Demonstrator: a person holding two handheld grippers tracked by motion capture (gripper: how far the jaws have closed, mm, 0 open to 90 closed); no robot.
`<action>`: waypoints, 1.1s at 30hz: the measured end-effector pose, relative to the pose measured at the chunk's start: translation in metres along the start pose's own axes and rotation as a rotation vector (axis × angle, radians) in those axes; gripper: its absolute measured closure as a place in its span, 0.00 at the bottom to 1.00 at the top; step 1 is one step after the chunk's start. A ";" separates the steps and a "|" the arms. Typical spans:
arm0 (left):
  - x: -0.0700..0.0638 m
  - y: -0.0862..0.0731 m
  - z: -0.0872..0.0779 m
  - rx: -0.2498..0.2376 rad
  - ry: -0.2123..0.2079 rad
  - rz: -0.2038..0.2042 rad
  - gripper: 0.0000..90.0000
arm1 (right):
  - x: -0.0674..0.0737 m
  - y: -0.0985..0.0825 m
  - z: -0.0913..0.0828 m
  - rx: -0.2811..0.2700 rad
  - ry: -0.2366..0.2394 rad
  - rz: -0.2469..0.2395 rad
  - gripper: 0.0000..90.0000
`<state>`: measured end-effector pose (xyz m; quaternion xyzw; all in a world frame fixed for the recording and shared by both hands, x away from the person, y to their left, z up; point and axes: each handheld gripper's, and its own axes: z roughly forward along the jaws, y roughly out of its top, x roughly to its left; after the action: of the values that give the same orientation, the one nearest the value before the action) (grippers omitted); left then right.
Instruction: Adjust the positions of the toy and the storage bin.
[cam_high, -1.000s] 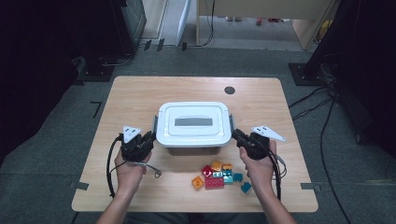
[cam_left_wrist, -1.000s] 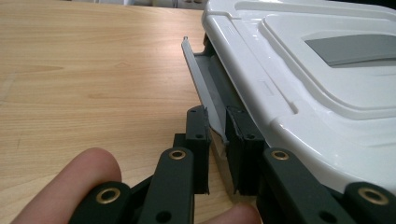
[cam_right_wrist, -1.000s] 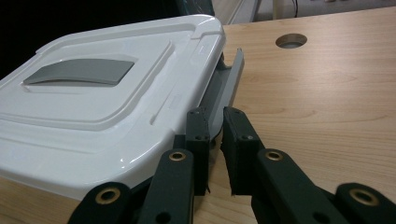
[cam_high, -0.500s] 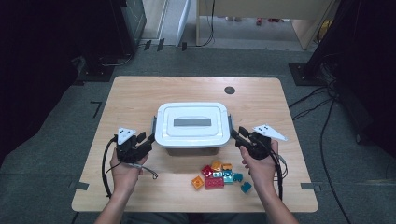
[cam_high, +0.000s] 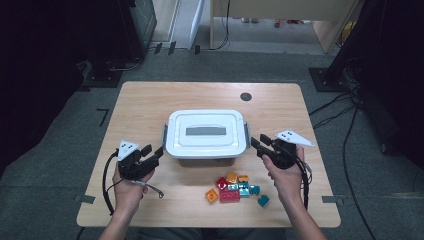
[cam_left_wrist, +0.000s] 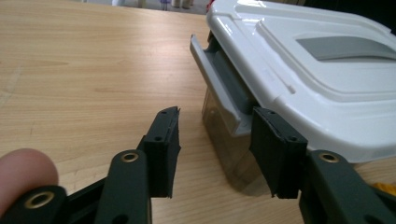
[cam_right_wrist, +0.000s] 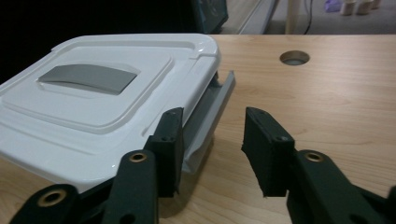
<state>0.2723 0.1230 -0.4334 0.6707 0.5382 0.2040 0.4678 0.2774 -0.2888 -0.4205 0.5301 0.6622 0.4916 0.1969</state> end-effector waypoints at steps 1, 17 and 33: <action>-0.001 0.000 0.001 0.000 -0.003 0.003 0.62 | 0.000 0.000 0.002 0.008 0.007 0.006 0.68; -0.011 0.003 0.017 0.024 0.039 0.015 0.89 | 0.013 -0.009 0.017 0.061 -0.041 0.014 0.88; -0.007 0.001 0.004 0.043 0.020 -0.002 0.90 | 0.021 -0.014 0.009 0.069 -0.030 0.058 0.89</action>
<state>0.2738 0.1148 -0.4333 0.6780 0.5479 0.1985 0.4481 0.2700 -0.2651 -0.4312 0.5629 0.6601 0.4659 0.1739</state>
